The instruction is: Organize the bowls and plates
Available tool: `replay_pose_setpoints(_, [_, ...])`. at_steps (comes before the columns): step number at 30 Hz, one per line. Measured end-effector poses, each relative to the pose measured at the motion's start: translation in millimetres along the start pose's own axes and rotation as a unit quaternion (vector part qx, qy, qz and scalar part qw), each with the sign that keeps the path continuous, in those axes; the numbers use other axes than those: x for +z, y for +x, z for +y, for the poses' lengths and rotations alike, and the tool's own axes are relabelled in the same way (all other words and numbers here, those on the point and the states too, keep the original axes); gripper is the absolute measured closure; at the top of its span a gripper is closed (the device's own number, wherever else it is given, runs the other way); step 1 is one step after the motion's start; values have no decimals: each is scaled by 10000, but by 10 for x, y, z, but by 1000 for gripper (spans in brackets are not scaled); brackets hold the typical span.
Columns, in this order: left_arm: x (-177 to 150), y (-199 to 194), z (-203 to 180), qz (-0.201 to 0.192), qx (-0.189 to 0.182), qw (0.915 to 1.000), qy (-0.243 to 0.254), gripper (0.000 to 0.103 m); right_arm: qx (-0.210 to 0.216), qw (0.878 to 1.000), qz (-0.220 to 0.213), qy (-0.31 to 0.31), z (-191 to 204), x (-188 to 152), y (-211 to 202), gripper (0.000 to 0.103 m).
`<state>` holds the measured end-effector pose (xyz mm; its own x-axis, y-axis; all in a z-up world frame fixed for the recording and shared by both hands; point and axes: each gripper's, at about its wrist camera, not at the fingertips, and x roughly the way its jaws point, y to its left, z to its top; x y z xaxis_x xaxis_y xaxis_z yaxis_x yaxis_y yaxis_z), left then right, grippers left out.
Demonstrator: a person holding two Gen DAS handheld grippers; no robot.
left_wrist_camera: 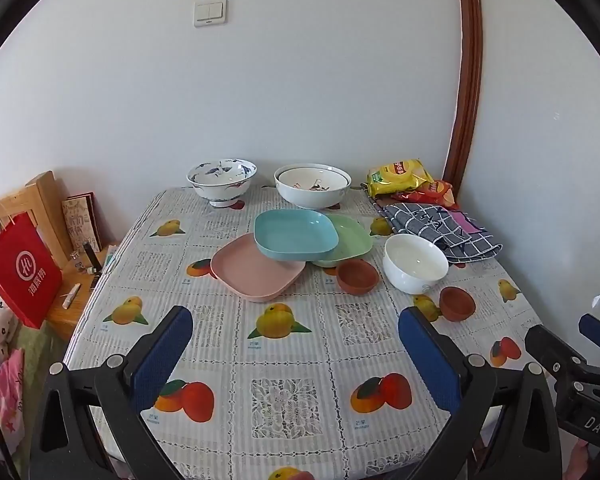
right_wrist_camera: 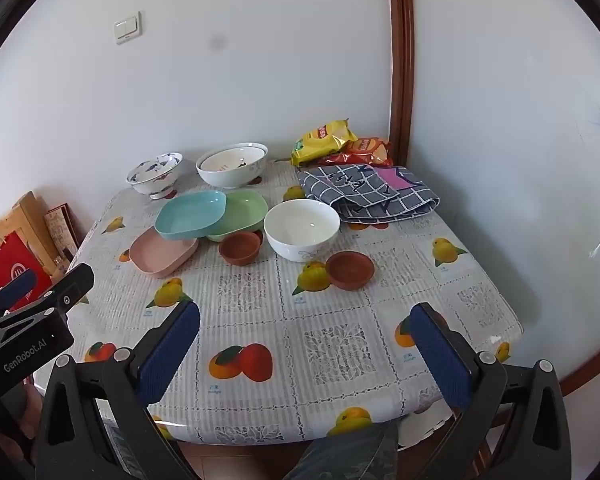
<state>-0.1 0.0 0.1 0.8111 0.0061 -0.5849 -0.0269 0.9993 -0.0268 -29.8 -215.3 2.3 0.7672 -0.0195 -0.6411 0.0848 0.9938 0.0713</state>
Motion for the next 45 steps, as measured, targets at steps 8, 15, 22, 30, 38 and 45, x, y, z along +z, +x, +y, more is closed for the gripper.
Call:
replay_pose_setpoints(8, [-35, -59, -35, -126, -71, 9999, 20, 0, -104, 9997, -78, -214, 18, 18, -50, 0])
replay_pose_setpoints(15, [28, -81, 9, -119, -161, 9998, -19, 0, -62, 9998, -53, -168, 41, 22, -51, 0])
replay_pose_setpoints(22, [69, -84, 38, -133, -156, 9998, -73, 0, -53, 9998, -38, -180, 40, 37, -54, 0])
replay_pose_setpoints(30, [53, -115, 47, -157, -198, 9997, -76, 0, -50, 9998, -55, -189, 58, 33, -67, 0])
replay_pose_setpoints(38, [53, -126, 16, -167, -197, 9996, -69, 0, -41, 9998, -73, -188, 64, 28, -94, 0])
replay_pose_setpoints(45, [44, -131, -5, -156, -204, 9997, -51, 0, -43, 9998, -79, -159, 45, 29, -104, 0])
